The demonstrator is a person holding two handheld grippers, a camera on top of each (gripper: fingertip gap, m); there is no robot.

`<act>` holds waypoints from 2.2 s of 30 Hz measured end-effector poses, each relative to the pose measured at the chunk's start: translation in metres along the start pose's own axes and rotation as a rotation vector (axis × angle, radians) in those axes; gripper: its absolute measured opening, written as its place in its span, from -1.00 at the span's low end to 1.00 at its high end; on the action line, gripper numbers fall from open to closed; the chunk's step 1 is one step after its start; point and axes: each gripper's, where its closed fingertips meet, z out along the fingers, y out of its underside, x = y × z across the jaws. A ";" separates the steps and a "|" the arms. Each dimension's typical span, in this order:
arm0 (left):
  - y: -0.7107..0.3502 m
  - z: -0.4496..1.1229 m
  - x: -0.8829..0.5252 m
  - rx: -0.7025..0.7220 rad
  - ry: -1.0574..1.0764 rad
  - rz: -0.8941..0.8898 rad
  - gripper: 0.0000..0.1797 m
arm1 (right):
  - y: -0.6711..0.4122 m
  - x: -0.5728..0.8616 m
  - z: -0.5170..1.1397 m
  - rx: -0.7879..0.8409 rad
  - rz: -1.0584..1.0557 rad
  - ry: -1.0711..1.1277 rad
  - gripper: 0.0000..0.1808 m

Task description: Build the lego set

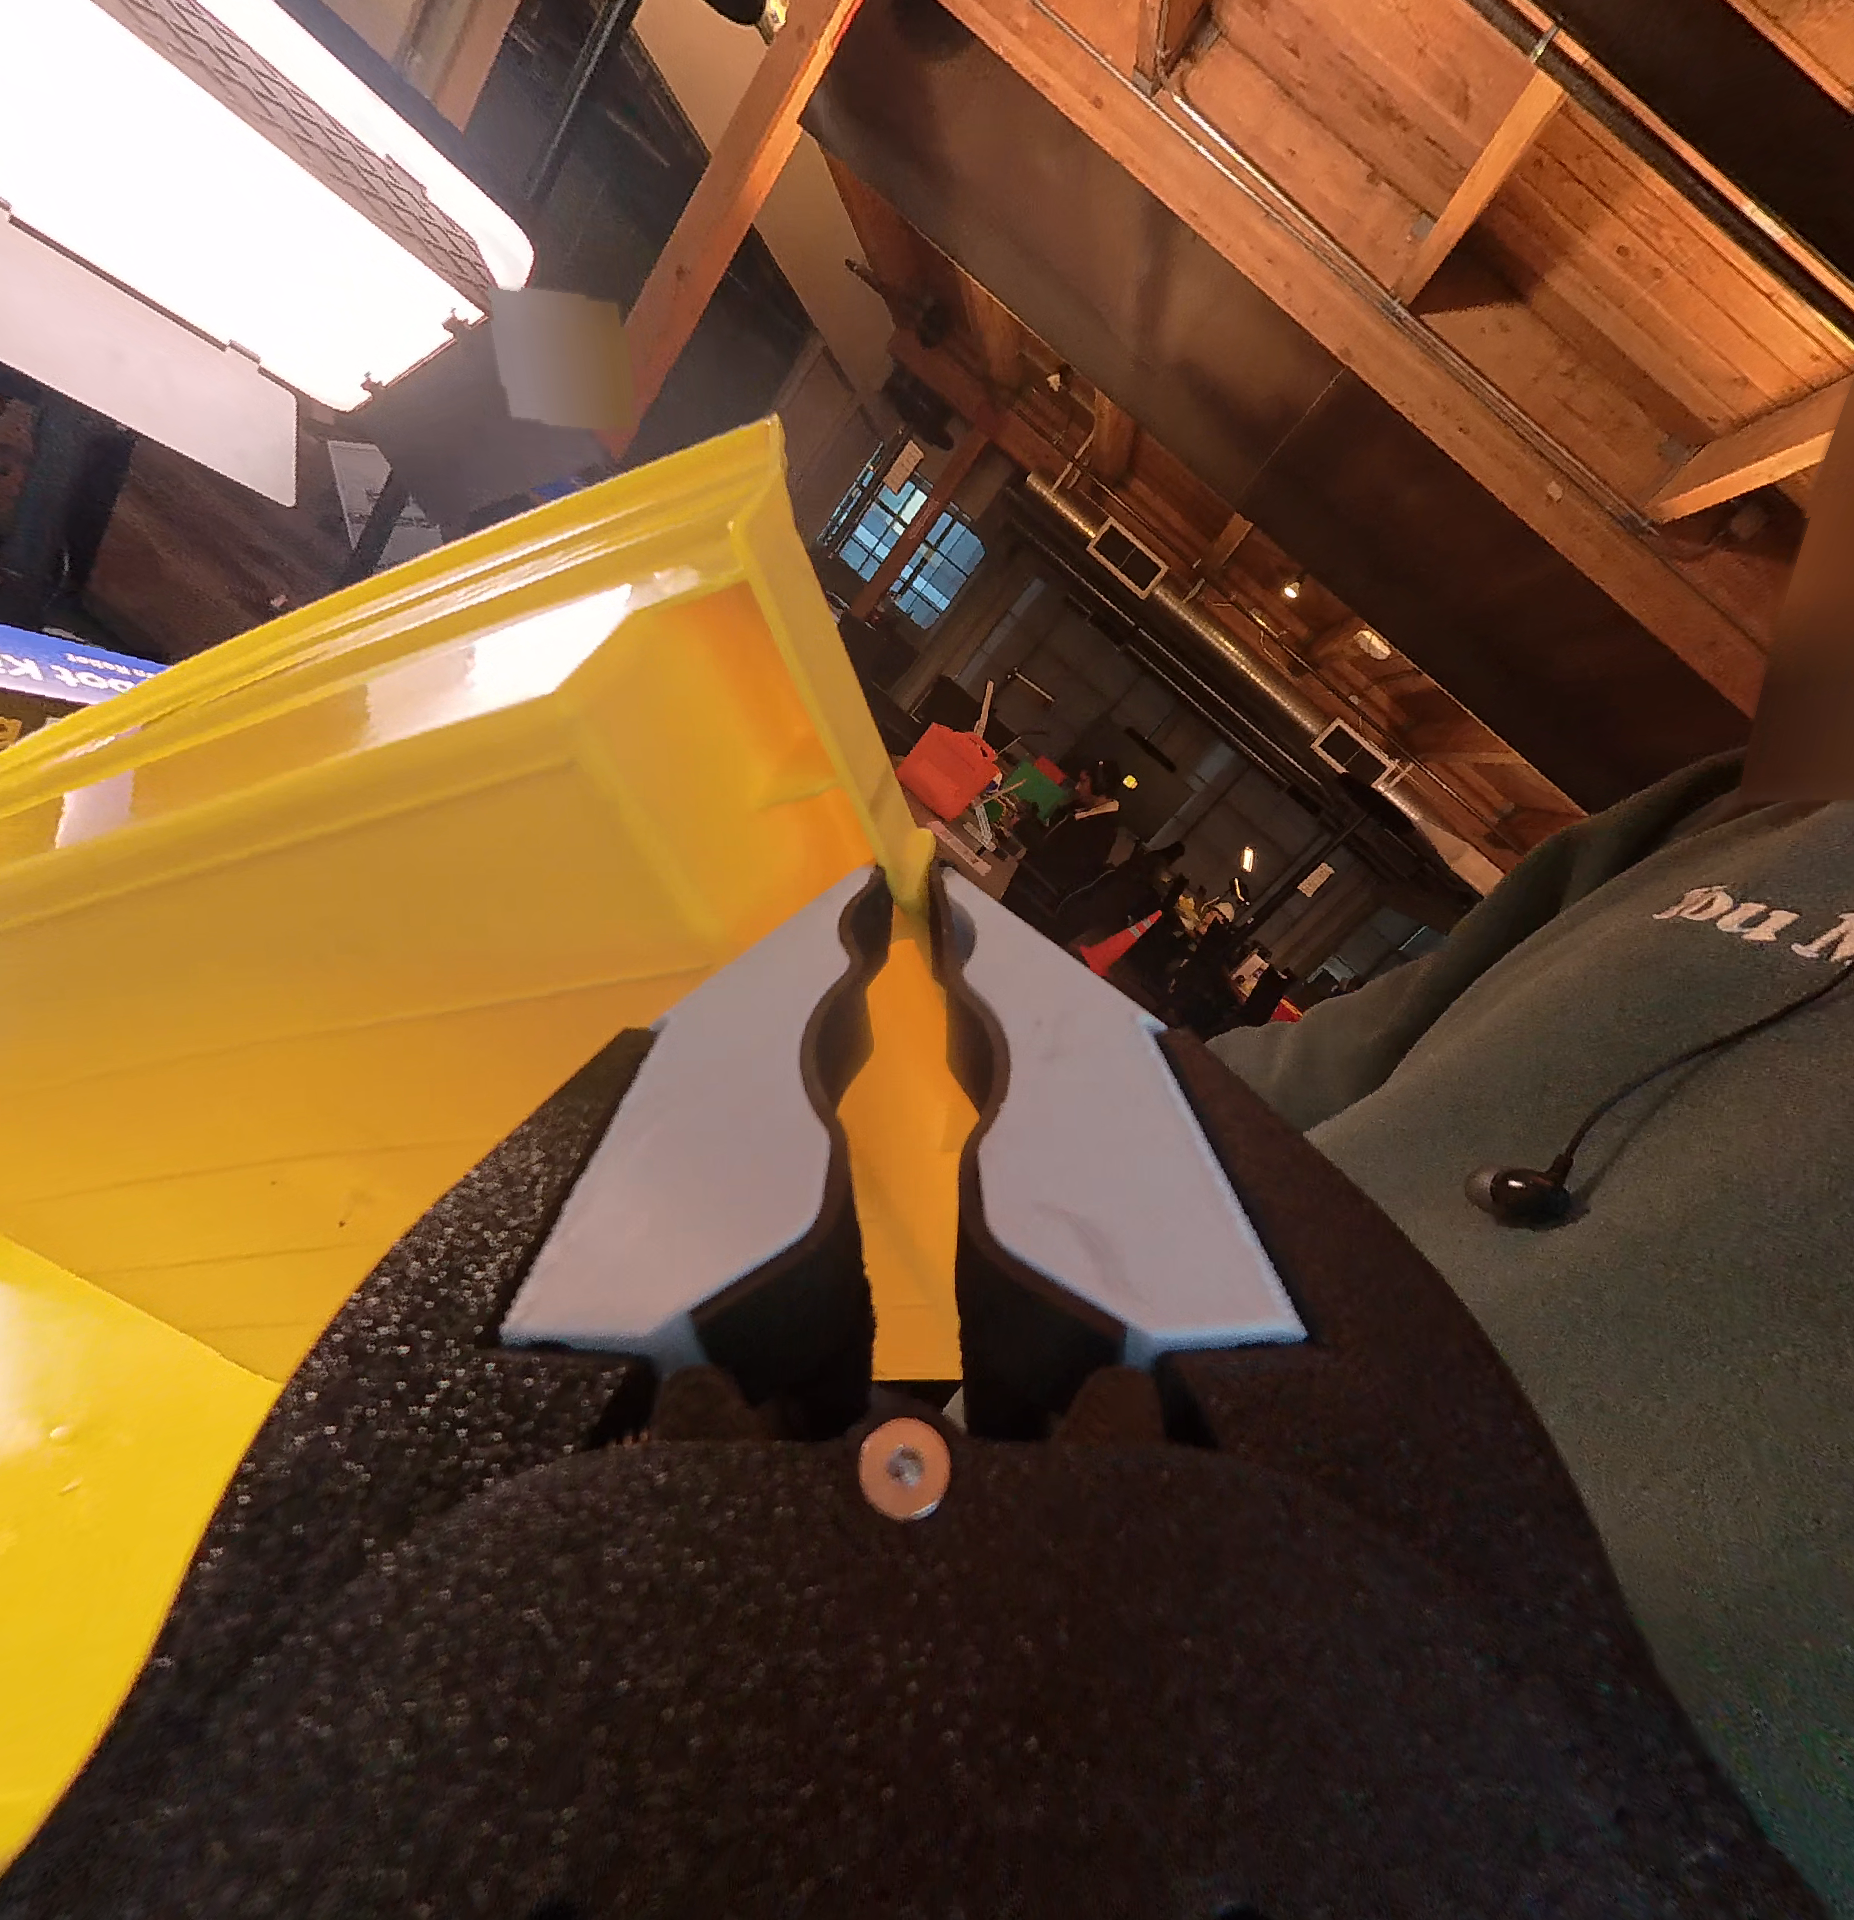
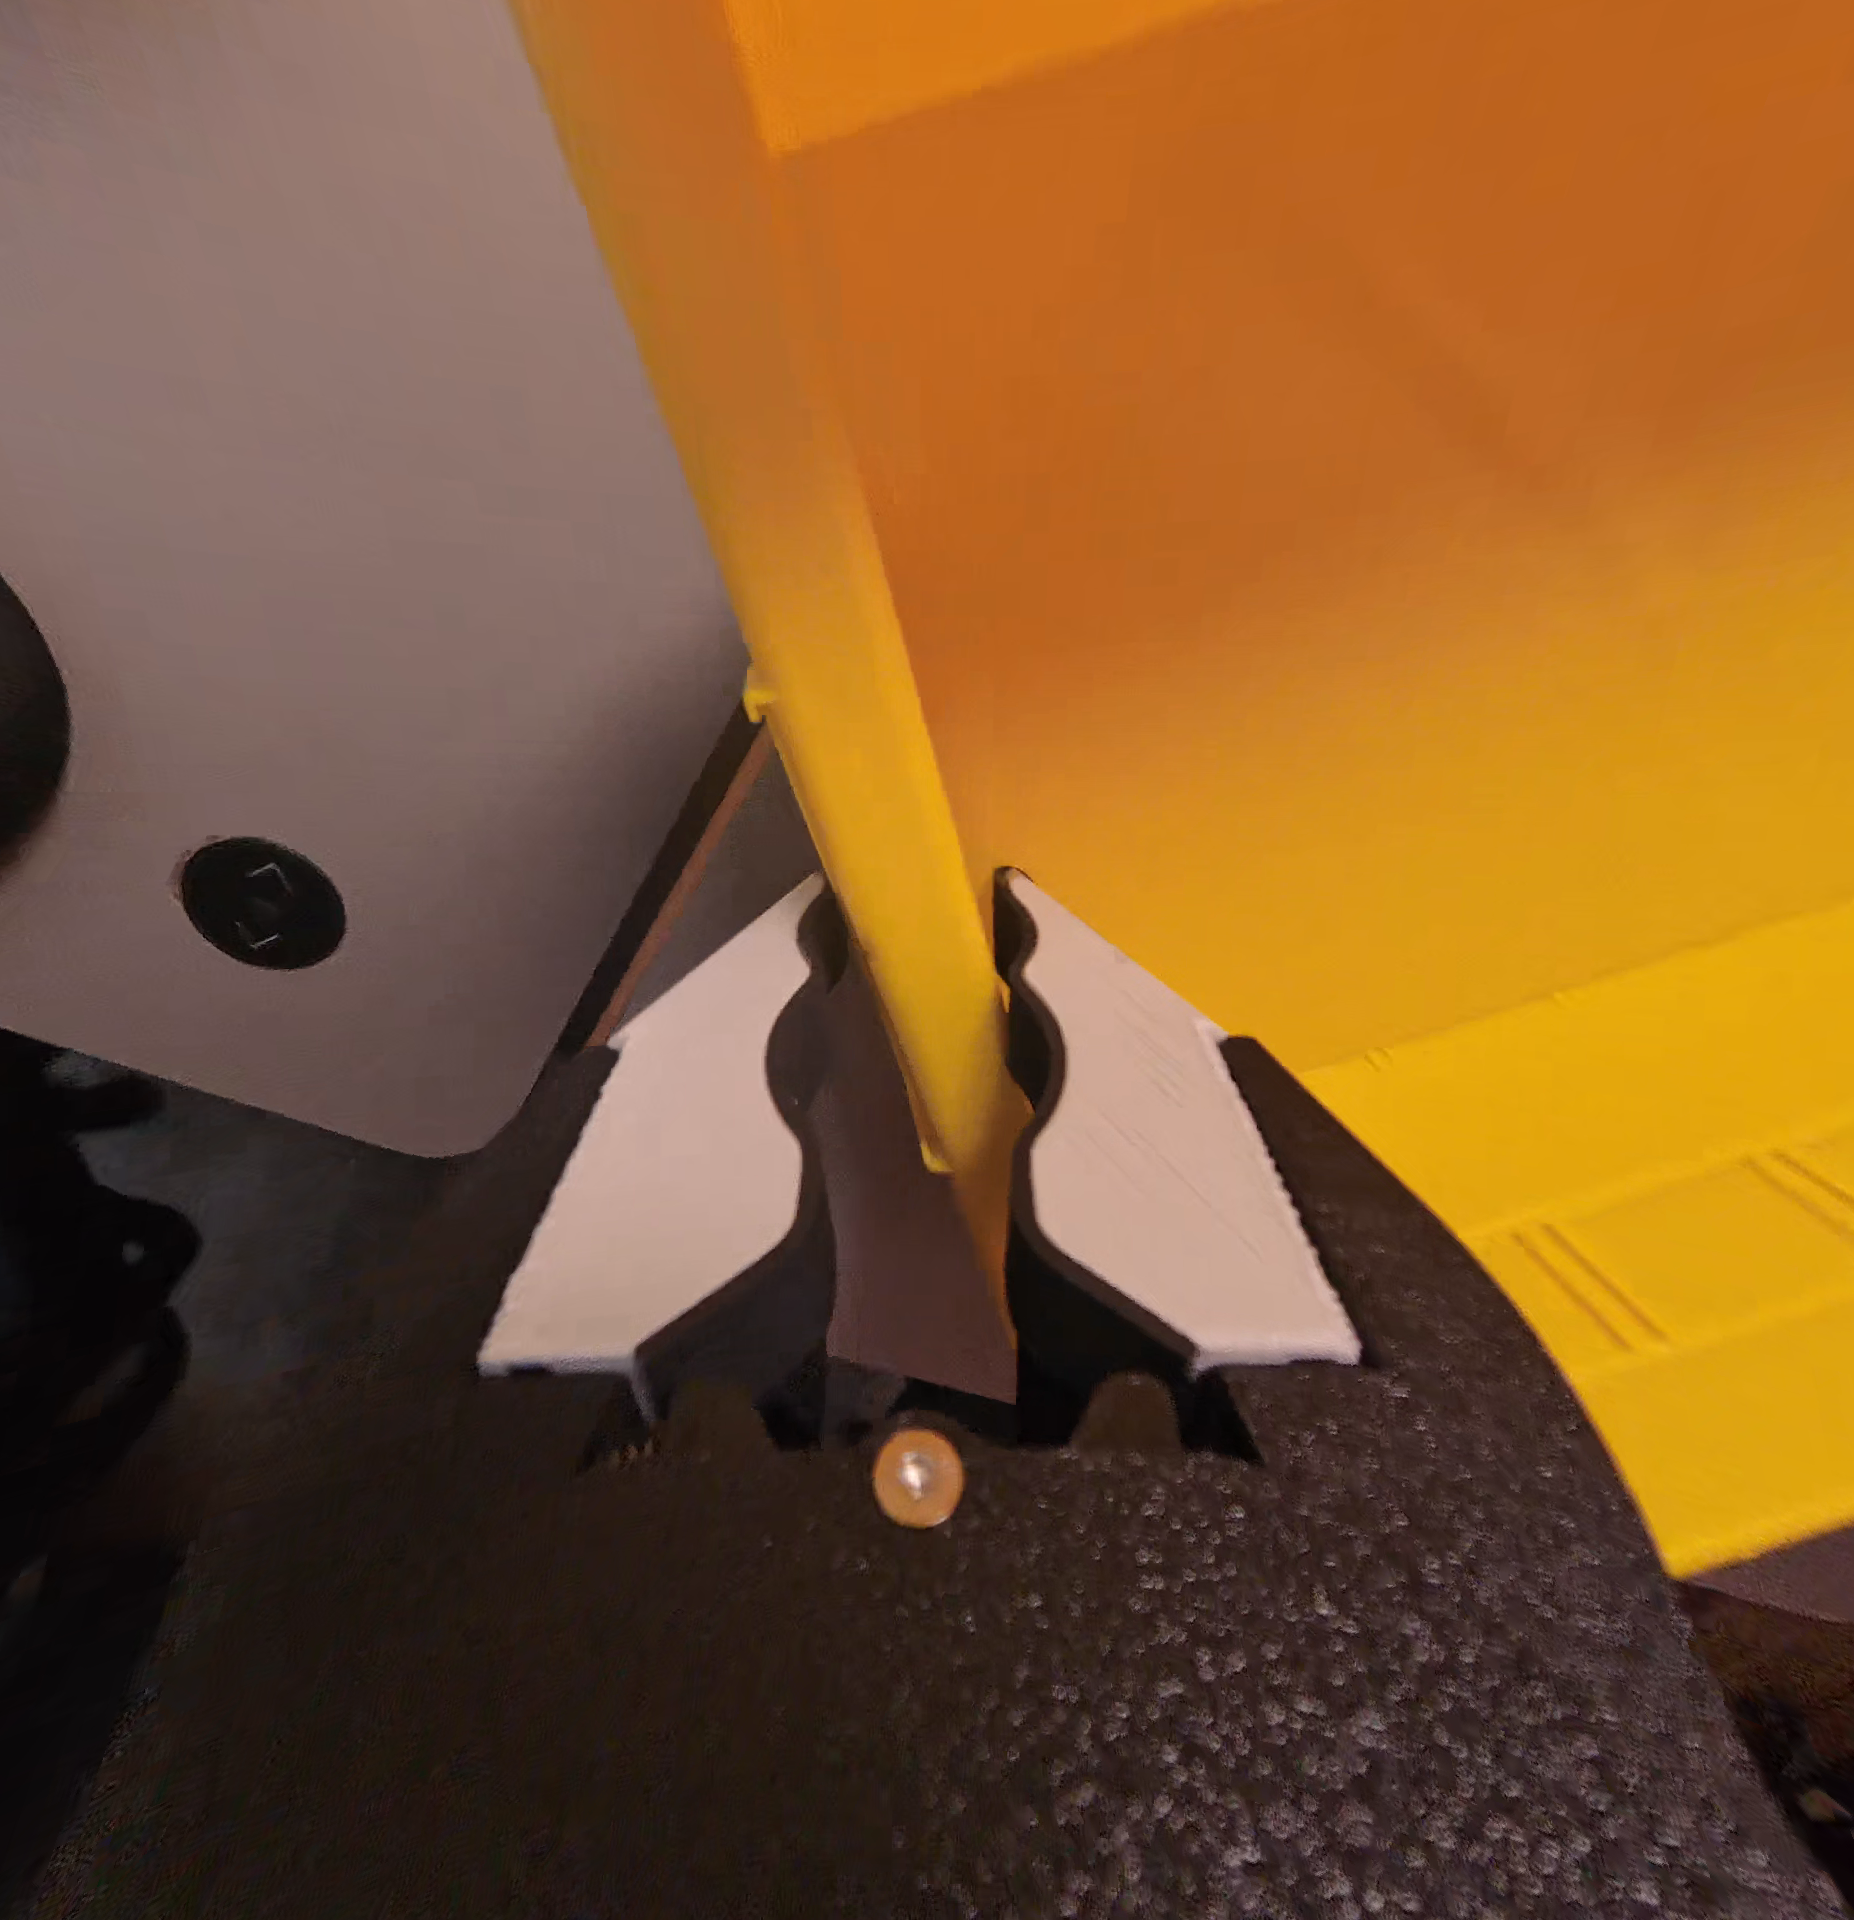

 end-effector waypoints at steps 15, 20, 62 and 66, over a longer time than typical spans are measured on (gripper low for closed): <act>-0.008 -0.031 -0.015 0.135 -0.049 -0.016 -0.93 | -0.120 -0.161 -0.105 0.523 0.468 -0.576 -0.22; -0.015 -0.057 -0.004 0.205 -0.126 0.015 -0.93 | -0.199 -0.189 -0.055 0.485 0.744 -0.646 -0.12; -0.089 -0.316 -0.131 0.384 -0.265 0.145 -0.93 | -0.435 -0.536 -0.370 0.631 -0.673 -0.851 -0.16; -0.094 -0.328 -0.141 0.382 -0.297 0.185 -0.91 | -0.446 -0.582 -0.353 0.542 -0.828 -0.922 -0.68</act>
